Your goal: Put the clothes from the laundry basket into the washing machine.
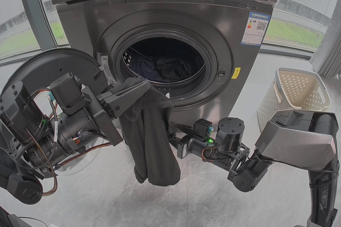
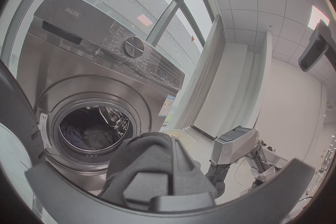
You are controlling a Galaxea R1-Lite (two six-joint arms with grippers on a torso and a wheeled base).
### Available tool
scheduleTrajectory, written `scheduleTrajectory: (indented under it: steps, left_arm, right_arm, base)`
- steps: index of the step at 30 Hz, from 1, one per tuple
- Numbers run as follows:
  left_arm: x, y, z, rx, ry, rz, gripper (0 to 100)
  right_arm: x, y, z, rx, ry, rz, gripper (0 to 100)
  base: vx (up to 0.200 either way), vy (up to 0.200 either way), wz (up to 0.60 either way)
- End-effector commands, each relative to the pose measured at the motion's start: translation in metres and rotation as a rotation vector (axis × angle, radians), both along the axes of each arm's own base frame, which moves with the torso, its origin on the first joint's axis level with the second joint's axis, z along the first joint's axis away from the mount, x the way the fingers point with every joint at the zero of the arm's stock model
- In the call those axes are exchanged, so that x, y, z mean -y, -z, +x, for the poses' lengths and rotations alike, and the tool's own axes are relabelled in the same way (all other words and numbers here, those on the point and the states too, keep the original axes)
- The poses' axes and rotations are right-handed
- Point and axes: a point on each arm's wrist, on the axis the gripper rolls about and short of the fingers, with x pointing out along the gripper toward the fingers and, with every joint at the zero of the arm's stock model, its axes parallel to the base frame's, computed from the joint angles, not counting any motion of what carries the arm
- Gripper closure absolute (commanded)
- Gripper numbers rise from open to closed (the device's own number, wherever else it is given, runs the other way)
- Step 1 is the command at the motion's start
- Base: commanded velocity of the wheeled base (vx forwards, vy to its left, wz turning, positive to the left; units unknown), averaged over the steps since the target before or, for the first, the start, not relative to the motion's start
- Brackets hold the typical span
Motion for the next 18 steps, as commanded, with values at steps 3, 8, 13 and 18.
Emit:
scheduleTrajectory:
  steps: [3,8,13,18]
  left_arm:
    - [-0.001,0.001,0.001,-0.003,-0.009,-0.001,100]
    - [-0.002,0.004,0.001,-0.025,-0.035,0.014,100]
    - [-0.004,0.000,-0.001,-0.008,-0.035,0.002,100]
    - [-0.008,-0.003,-0.002,0.000,-0.046,-0.007,100]
  right_arm:
    - [0.008,-0.022,-0.005,0.030,0.006,0.025,100]
    - [0.029,-0.066,-0.015,0.092,0.041,0.077,100]
    - [0.055,-0.097,-0.023,0.140,0.087,0.112,100]
    - [0.087,-0.115,-0.042,0.160,0.133,0.115,100]
  base:
    - [0.000,0.000,0.00]
    - [0.000,0.000,0.00]
    - [0.000,0.000,0.00]
    - [0.000,0.000,0.00]
